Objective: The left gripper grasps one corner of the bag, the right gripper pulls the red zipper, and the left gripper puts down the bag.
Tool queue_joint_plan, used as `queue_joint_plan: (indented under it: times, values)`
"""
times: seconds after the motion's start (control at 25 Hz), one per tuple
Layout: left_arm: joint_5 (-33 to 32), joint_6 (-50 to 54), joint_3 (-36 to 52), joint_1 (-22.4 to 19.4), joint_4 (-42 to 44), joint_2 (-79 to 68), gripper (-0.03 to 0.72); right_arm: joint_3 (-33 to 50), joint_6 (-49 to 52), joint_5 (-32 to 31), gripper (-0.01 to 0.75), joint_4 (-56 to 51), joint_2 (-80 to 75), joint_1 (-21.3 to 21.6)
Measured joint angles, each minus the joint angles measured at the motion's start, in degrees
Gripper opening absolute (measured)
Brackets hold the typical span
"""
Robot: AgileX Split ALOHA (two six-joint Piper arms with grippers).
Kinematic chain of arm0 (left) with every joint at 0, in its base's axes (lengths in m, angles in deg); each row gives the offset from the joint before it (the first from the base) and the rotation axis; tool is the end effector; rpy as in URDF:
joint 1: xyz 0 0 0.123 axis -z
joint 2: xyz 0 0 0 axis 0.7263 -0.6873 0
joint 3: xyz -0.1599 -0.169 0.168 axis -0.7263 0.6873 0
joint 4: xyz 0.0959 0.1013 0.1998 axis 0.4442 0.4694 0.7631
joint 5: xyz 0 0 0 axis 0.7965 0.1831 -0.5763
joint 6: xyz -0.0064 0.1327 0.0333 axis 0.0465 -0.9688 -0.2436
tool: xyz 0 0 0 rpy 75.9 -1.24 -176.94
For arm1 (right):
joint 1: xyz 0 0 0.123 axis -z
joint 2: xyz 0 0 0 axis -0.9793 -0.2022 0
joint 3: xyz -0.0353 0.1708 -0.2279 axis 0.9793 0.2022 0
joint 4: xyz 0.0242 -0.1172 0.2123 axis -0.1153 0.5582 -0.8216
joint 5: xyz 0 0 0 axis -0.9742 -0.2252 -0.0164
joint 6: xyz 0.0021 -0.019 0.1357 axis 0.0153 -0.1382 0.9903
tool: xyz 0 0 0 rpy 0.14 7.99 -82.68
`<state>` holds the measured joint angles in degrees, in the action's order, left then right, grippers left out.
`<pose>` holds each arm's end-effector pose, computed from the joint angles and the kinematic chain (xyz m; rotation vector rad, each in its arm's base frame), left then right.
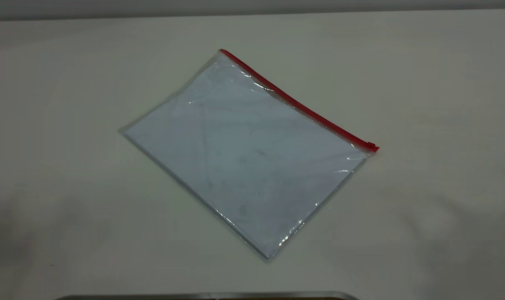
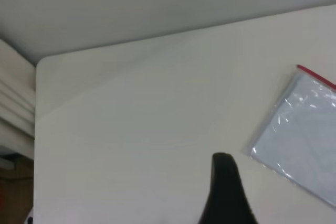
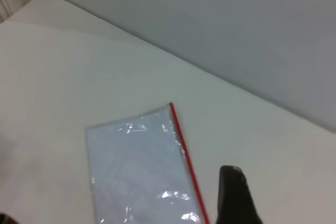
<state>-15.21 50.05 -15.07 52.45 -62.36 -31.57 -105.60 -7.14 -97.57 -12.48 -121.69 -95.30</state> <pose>0.1933 -0.0183 0.4639 0.1989 2.1490 0.0044 0.1684 0.0844 0.4931 -0.5951 2.0292 0.3371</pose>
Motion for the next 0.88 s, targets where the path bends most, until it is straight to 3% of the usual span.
queue_joint_plan:
  times: [0.48,0.88]
  values:
    - [0.00,1.27,31.55,0.00,-1.25,31.21,0.590,29.56,0.43,0.00,0.495,-0.16,28.72,0.00]
    - [0.00,1.27,47.20,0.00,-2.40,44.12,0.590,54.37,-2.12,0.51,0.495,0.00,49.58,0.00]
